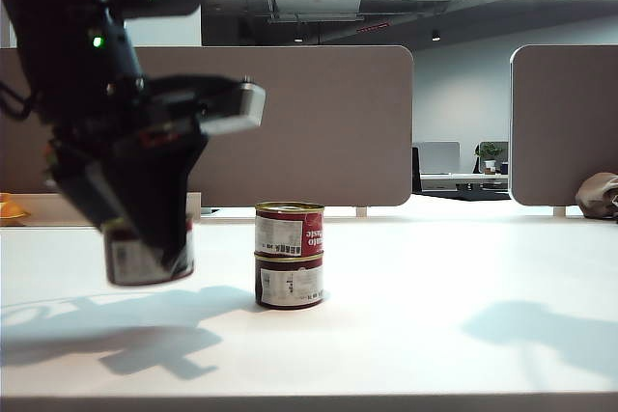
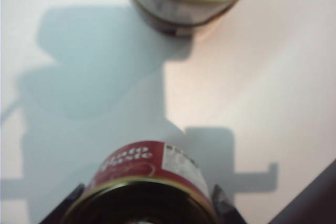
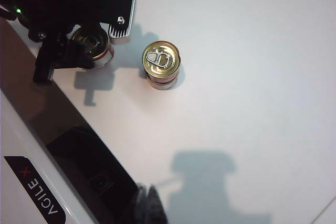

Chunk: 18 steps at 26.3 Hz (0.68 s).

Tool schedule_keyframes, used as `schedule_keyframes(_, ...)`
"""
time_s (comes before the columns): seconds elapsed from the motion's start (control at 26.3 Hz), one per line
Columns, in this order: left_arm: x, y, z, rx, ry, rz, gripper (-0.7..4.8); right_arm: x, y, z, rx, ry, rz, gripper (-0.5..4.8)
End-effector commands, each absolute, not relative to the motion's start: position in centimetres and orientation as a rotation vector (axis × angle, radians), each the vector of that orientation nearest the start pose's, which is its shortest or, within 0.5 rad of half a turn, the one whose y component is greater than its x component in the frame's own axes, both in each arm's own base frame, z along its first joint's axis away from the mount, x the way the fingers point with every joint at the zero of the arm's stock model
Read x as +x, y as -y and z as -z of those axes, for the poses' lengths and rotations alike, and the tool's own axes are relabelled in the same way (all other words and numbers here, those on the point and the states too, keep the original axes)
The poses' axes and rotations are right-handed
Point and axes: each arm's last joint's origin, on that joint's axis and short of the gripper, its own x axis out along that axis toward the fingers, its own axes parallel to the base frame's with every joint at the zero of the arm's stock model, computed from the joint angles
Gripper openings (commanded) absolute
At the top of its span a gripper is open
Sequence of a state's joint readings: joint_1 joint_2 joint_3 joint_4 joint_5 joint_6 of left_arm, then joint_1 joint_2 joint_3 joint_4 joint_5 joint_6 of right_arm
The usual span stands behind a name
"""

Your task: Pick up the cans one by one and stack them together.

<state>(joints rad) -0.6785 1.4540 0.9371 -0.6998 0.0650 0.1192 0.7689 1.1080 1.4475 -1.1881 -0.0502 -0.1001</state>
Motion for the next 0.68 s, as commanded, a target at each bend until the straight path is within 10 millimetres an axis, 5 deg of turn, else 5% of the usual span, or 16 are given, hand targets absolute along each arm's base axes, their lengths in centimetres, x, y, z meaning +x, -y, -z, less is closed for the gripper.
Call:
schedule_keyframes(0.04,20.6,16.8,-22.2,0.483,-1.106,0.705,2.04,12.5,-12.4,-40.7,-0.389,-0.771,-0.815,-0.01)
schedule_keyframes(0.38,21.3,17.2,-26.6,0.47,-1.03,0.696,2.05,12.6,-12.4,-40.7,-0.388,-0.769,-0.815,-0.01)
schedule_keyframes(0.68,21.5,17.4,-27.5,0.492,-0.995,0.705,2.04,12.6,-12.4,-40.7,-0.387,-0.769,-0.815,-0.01)
